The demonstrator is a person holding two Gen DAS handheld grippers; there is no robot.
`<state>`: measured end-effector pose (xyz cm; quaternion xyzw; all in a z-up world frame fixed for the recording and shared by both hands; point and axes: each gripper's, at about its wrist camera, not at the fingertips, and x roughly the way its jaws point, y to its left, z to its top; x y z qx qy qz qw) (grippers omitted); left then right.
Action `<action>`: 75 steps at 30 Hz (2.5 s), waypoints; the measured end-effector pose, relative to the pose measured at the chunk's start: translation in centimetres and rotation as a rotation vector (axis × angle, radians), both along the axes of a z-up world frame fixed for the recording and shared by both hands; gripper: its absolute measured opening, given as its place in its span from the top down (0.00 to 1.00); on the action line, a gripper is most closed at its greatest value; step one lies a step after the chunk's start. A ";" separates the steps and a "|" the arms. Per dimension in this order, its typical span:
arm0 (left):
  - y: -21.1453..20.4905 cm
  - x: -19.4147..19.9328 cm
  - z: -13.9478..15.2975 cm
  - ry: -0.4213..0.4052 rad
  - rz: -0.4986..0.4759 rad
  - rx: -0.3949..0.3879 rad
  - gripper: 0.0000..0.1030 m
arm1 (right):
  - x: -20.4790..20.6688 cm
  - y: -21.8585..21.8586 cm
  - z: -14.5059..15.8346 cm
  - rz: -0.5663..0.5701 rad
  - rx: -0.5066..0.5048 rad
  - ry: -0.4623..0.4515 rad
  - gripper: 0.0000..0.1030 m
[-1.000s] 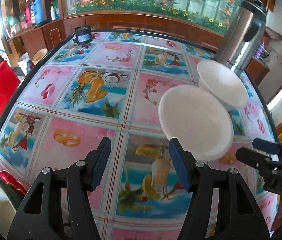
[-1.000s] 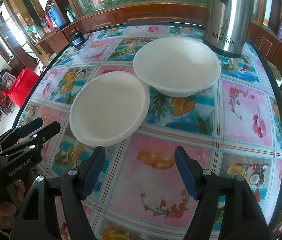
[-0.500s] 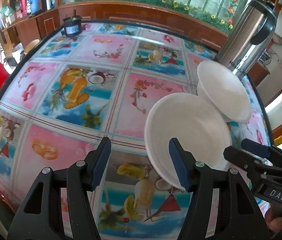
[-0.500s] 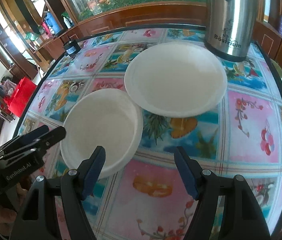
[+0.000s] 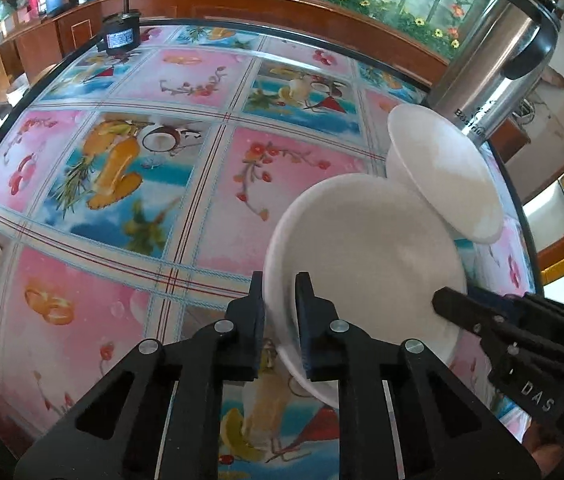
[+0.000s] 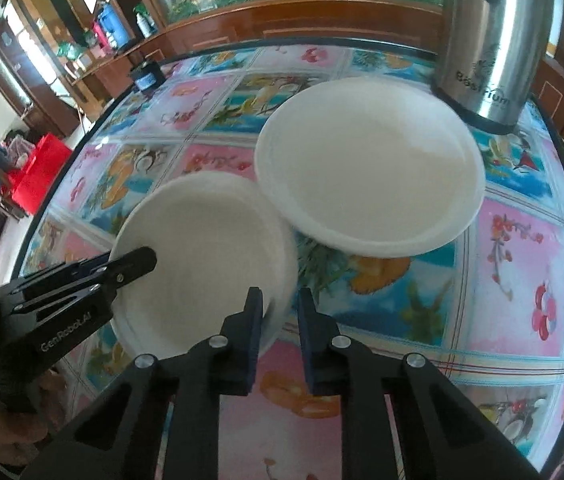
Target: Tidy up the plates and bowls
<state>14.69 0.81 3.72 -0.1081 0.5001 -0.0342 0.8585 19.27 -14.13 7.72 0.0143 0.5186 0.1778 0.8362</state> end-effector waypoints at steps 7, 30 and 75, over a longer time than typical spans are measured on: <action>0.3 -1.9 1.4 -0.008 -0.012 -0.030 0.87 | -2.1 -0.3 0.8 -0.001 0.026 -0.012 0.84; 2.3 -13.3 2.5 -0.054 -0.035 0.026 0.87 | -12.1 2.5 2.0 0.048 0.043 -0.048 0.84; 18.7 -26.0 8.6 -0.222 0.265 0.012 0.86 | -17.7 20.0 8.5 0.354 0.014 -0.214 0.80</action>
